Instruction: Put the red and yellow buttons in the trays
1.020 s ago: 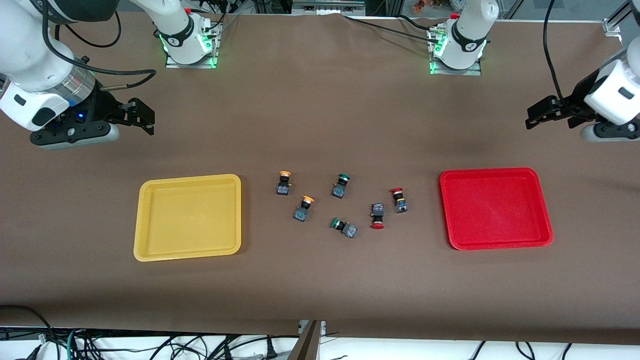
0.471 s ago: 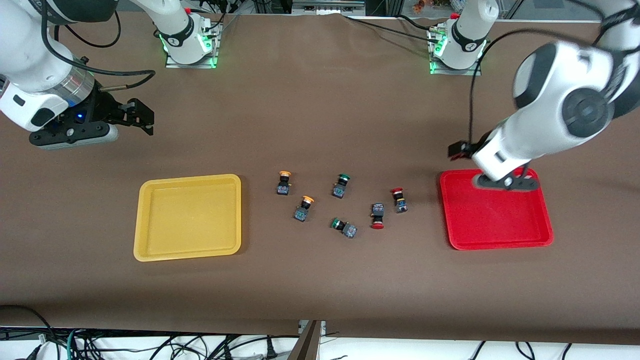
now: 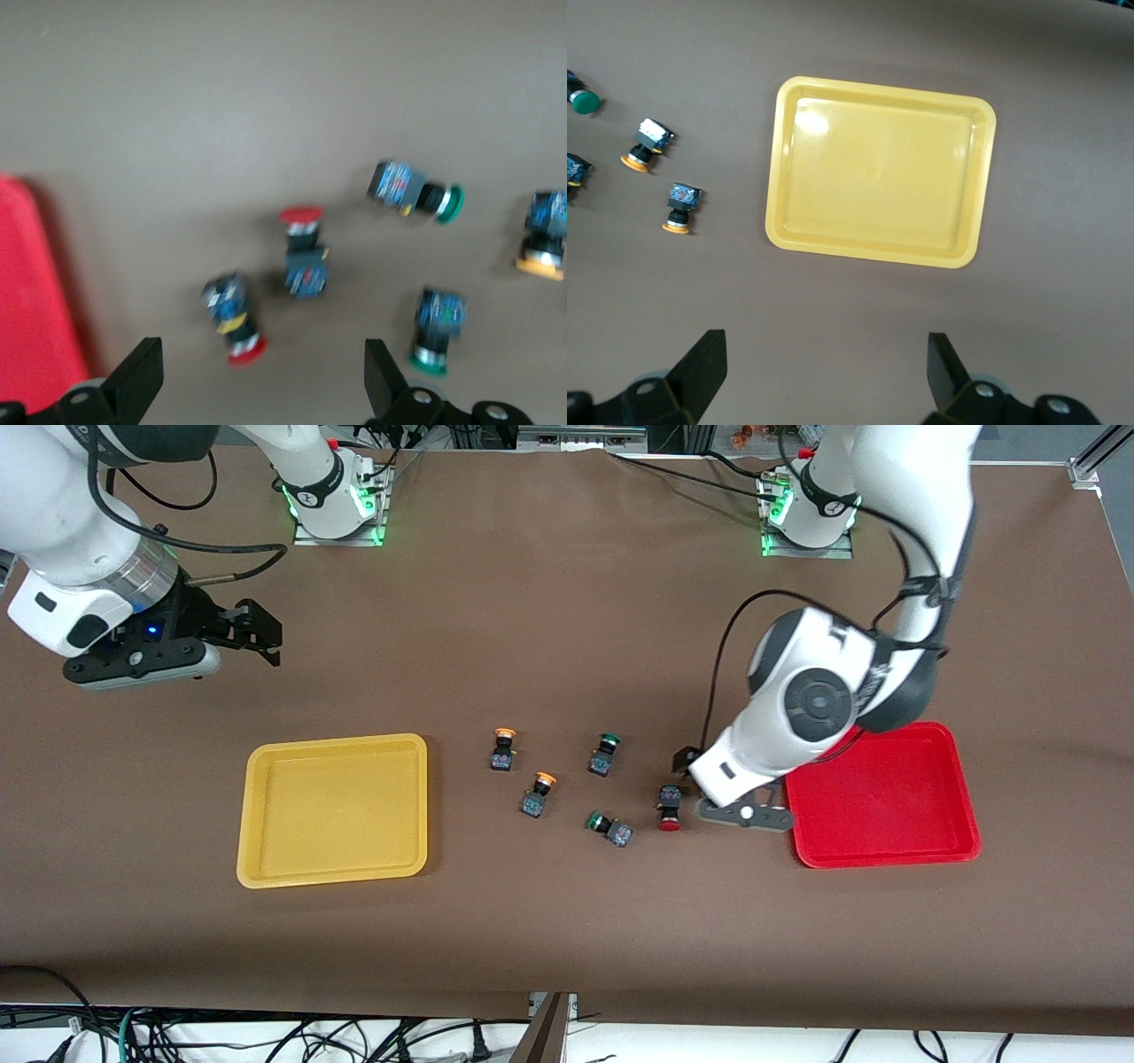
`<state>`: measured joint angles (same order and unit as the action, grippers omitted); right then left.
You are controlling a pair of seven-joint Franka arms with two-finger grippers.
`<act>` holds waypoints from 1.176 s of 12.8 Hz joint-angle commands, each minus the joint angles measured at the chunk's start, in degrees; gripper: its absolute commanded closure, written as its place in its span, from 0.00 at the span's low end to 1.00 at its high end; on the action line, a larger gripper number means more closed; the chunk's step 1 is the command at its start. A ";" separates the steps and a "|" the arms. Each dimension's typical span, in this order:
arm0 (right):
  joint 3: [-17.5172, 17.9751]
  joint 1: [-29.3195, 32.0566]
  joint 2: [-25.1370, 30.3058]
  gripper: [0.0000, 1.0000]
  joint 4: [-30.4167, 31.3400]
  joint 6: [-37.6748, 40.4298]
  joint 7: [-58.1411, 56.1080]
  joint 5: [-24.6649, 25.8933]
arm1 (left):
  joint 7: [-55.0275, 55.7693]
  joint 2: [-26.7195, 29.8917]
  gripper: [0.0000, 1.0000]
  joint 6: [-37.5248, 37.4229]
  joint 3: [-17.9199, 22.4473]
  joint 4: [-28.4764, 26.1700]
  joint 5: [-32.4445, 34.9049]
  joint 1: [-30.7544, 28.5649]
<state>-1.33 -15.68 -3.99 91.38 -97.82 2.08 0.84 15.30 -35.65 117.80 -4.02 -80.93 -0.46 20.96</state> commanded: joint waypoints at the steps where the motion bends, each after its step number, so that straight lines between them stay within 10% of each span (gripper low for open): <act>1: 0.18 -2.86 -3.98 0.00 -0.76 -0.18 -0.14 3.98 | 0.51 -4.76 0.00 4.79 0.86 2.19 8.25 1.89; 11: 0.36 -12.53 -21.21 0.00 0.29 -13.50 16.89 -7.43 | 5.17 -12.25 0.01 19.83 0.86 -5.02 9.07 5.41; 13: 0.36 -14.81 -25.09 0.00 2.65 -22.27 20.85 -11.46 | 5.35 -12.16 0.84 19.40 0.77 -5.03 9.07 5.49; 15: 0.36 -17.10 -28.95 0.01 4.77 -30.98 24.97 -11.65 | 5.17 -11.29 1.00 16.86 0.86 -5.03 9.07 5.58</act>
<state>-0.67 -31.01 -30.68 94.46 -122.99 23.55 -9.51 19.28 -48.91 136.91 -3.76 -85.10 6.84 25.91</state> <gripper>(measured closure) 0.004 0.295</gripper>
